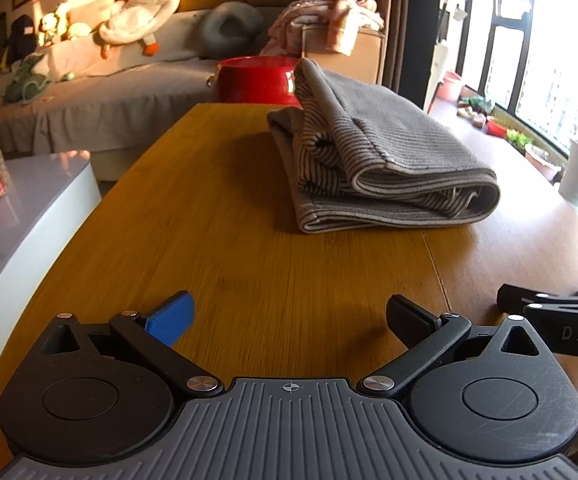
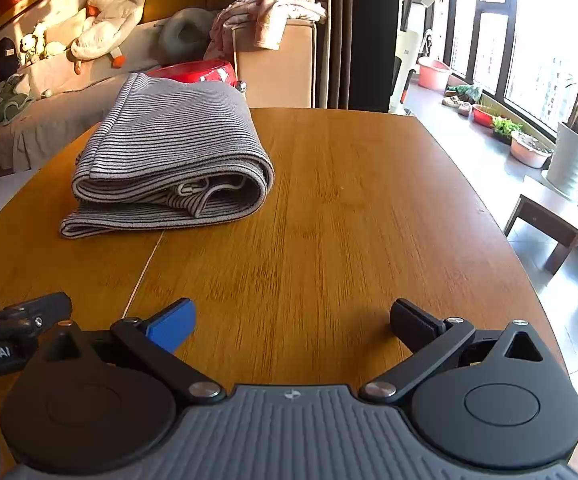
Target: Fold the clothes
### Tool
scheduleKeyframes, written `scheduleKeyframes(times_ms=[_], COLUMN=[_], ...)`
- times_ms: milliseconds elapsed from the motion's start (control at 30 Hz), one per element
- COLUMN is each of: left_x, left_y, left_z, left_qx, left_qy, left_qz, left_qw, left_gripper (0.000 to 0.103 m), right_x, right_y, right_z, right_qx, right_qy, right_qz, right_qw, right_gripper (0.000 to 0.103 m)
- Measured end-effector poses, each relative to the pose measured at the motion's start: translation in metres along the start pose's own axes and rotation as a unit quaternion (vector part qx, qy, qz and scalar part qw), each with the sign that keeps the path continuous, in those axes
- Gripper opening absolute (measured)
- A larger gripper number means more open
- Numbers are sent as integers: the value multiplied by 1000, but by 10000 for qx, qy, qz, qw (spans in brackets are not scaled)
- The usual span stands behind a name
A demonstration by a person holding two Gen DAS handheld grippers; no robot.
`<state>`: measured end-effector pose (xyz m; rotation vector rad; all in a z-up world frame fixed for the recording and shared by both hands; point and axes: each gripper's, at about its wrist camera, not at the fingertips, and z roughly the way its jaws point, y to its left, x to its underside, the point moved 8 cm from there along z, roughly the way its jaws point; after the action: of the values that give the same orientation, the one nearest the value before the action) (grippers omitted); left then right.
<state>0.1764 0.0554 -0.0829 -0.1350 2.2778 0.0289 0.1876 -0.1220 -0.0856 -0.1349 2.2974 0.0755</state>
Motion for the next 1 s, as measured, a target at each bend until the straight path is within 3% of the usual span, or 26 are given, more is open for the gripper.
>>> scheduleKeyframes(times_ms=[1000], left_x=[-3], left_y=[7], left_z=[4], left_qx=[-115], left_qy=[-21], left_qz=[-103], left_qw=[9999], left_gripper=[103], right_x=[3], right_y=[-2], right_z=[-2], right_qx=[-30], right_qy=[-11], right_qz=[0], right_qw=[10000], right_gripper=[103])
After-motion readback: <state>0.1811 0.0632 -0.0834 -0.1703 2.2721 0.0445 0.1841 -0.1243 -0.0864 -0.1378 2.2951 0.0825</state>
